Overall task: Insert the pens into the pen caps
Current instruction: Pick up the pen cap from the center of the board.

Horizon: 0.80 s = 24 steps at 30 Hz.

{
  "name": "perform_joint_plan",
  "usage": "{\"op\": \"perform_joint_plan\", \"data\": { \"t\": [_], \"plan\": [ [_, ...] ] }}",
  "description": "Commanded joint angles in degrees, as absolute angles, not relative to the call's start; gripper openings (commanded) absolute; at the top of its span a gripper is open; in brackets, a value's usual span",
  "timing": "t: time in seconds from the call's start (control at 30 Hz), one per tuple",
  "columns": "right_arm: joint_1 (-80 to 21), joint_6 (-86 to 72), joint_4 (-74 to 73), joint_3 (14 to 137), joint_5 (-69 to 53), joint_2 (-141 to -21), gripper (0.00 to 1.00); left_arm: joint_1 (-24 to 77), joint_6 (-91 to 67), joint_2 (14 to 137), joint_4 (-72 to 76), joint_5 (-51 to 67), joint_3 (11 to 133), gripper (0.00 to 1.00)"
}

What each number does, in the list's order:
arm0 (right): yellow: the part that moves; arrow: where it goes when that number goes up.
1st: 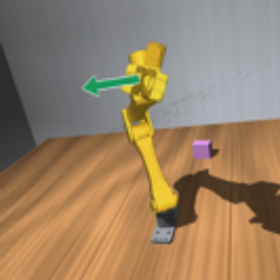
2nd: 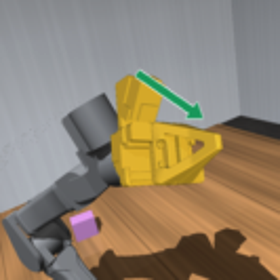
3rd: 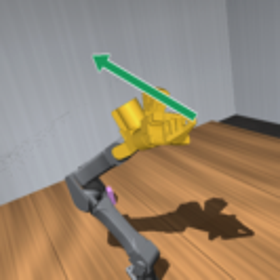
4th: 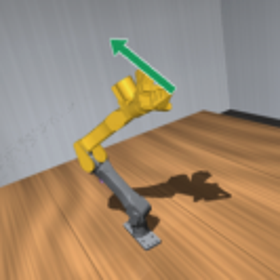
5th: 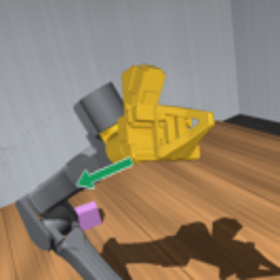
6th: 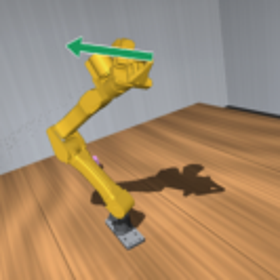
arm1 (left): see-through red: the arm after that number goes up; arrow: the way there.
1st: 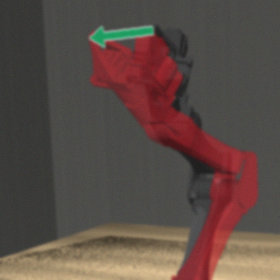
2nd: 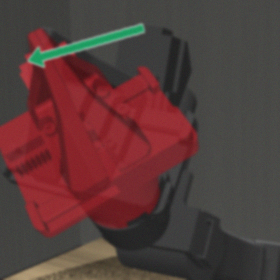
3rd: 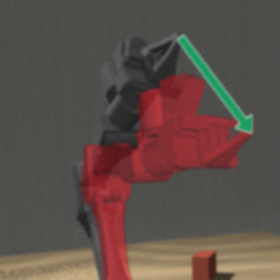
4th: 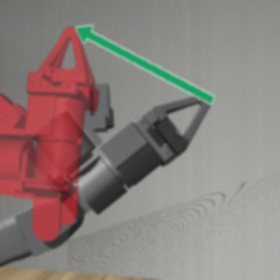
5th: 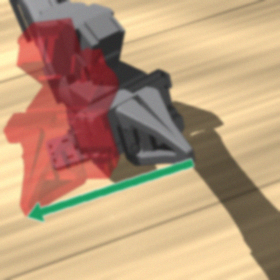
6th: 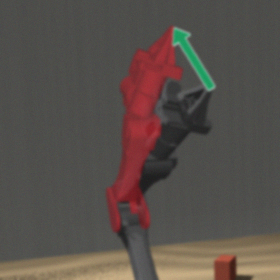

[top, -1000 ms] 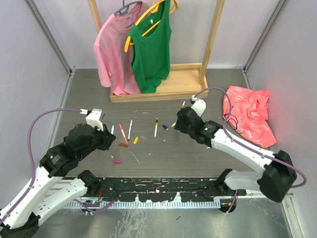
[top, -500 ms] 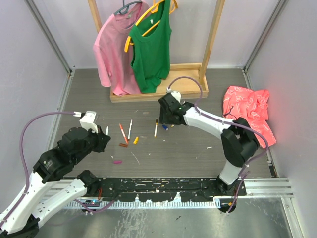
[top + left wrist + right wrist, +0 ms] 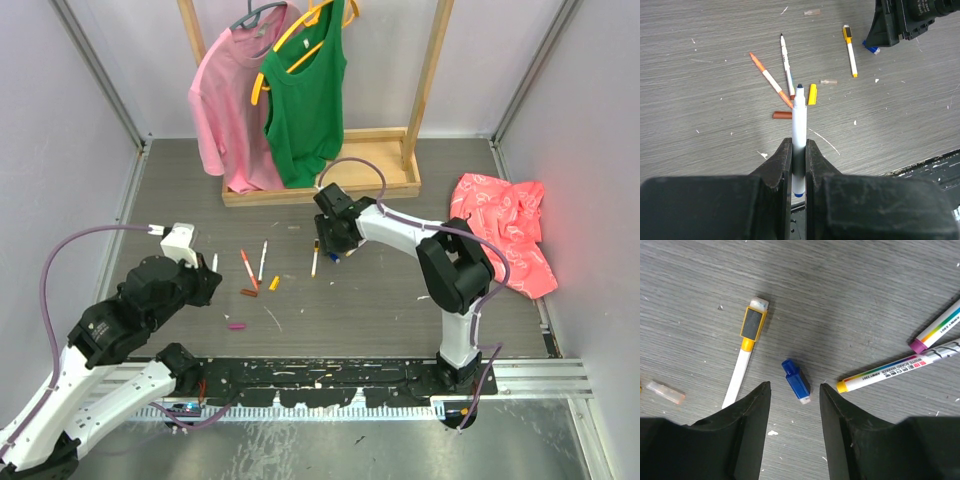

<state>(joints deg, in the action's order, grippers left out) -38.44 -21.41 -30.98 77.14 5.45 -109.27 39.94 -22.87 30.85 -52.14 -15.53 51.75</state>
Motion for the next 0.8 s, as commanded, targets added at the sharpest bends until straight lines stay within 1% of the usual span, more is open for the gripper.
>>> {"op": "perform_joint_plan", "data": {
  "t": [0.0, 0.2, 0.3, 0.43, 0.63, 0.7, 0.77],
  "plan": [
    [-37.76, -15.27, -32.02, 80.12, 3.3, -110.16, 0.49, 39.62, -22.15, 31.33, -50.98, -16.66, 51.97, 0.0],
    [-37.53, -11.13, -32.75, 81.13, 0.15, -112.3, 0.47, 39.62, -22.15, 31.56, -50.98, -16.73, 51.97, 0.0],
    [-37.52, -10.16, -33.45, 81.53, 0.53, -113.21, 0.44, 39.64, -22.15, 31.59, -51.0, -16.83, 52.01, 0.0],
    [-37.46, -9.48, -33.61, 81.56, 1.51, -113.78, 0.36, 39.63, -22.15, 31.72, -50.98, -16.8, 51.98, 0.0],
    [-37.53, -9.05, -33.75, 81.73, 1.67, -114.28, 0.31, 39.64, -22.23, 31.92, -51.08, -17.05, 52.06, 0.0],
    [-37.49, -8.93, -33.92, 81.57, 1.6, -113.48, 0.25, 39.63, -22.19, 31.82, -51.08, -17.02, 52.05, 0.0],
    [-37.6, -8.63, -33.63, 80.73, 1.28, -111.34, 0.22, 39.62, -22.21, 31.86, -51.07, -16.99, 52.06, 0.0]
  ]
}}
